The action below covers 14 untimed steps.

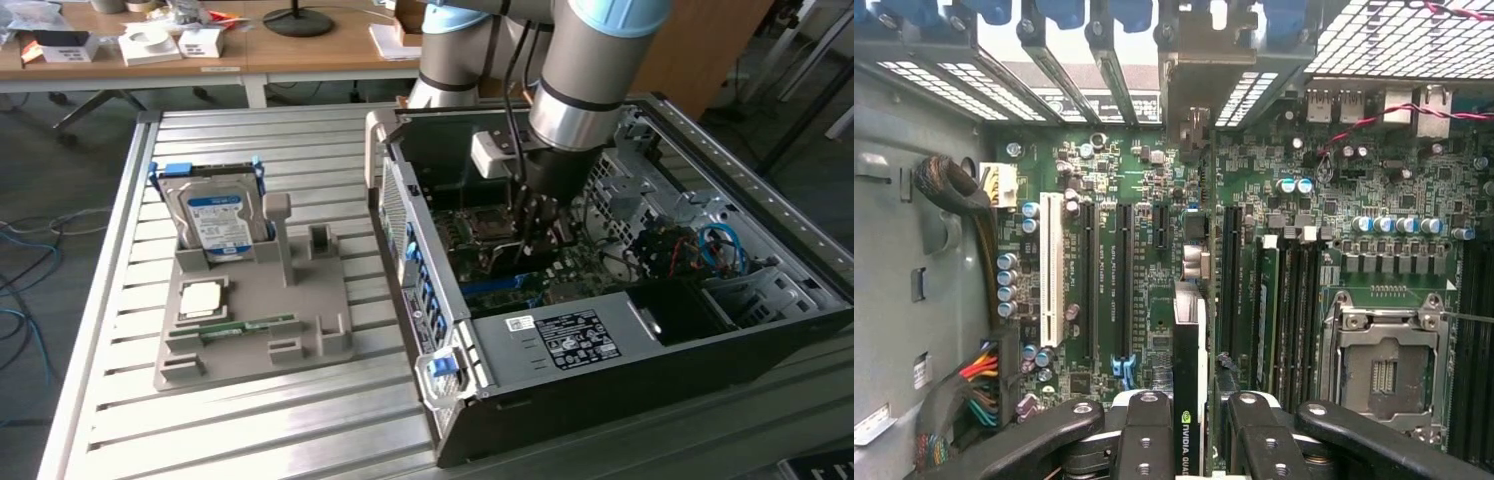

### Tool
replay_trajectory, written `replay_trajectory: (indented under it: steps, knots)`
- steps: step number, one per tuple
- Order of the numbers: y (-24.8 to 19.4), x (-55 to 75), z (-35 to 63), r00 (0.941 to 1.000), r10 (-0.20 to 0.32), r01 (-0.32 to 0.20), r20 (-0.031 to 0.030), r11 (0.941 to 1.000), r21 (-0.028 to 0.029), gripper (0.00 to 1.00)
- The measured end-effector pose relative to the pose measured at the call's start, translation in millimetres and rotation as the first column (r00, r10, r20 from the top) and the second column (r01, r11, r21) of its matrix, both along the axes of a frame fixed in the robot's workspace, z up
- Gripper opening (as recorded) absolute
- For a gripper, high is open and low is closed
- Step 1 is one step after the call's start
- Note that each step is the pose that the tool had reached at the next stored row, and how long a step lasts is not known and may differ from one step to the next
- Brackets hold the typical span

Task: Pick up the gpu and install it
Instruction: 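Insert the gpu into the slot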

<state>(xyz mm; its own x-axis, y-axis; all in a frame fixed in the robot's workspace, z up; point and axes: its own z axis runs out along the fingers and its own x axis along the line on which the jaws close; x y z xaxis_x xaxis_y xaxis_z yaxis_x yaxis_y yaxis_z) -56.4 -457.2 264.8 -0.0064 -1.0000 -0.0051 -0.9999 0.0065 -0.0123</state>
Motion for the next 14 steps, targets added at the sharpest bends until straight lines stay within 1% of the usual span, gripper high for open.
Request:
replay_trajectory:
  steps: [14]
  knots:
    - [0.7, -3.5, -0.7, 1.0, -0.002, 0.002, 0.0001, 1.0, 0.0001, 0.26]
